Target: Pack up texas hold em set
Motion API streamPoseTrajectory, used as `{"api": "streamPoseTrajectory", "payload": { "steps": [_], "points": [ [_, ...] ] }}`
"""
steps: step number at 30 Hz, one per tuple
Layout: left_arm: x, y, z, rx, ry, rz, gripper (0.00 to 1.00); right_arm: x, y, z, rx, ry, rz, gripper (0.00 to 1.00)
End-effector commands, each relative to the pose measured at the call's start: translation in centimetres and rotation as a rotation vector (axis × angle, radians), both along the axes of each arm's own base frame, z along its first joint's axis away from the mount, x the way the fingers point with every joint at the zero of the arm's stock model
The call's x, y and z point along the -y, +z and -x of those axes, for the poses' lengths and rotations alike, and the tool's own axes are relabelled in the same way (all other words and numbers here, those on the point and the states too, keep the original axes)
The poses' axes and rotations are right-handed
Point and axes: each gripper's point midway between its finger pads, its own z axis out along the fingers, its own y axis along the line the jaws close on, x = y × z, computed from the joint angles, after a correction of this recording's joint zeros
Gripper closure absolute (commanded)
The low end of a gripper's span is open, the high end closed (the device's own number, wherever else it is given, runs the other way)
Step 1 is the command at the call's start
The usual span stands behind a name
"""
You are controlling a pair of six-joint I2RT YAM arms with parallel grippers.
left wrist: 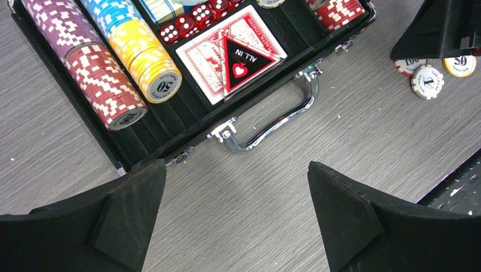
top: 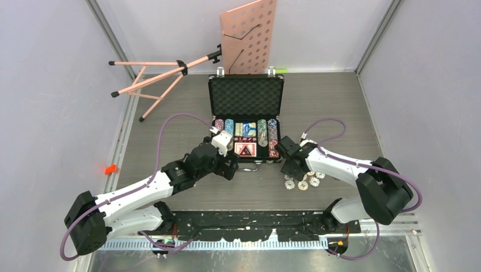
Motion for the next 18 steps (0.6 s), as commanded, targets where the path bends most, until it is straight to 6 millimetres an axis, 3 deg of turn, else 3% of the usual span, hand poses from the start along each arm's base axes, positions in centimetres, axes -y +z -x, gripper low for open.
{"api": "streamPoseTrajectory", "payload": {
  "steps": [1,5,9,18],
  "points": [
    [0.8,1.3,-0.6,0.028,0.008,0.061,0.00,-0.9,-0.2,-0.2,-0.027,0.030,-0.025,0.66],
    [1.1,0.9,-0.6,0.006,0.015,0.081,0.00,-0.8,0.5,-0.3,-0.033,0.054,-0.006,0.68],
    [2.4,0.9,-0.2,-0.037,0.008,0.161,0.00,-1.1,2.7,-1.1,0.031,0.053,-0.034,0.68],
    [7.3,2.1,1.0,-0.164,-0.051,0.497,0.03,-1.6,6.4,-2.0,0.140,0.039,-0.115,0.68]
  ]
}}
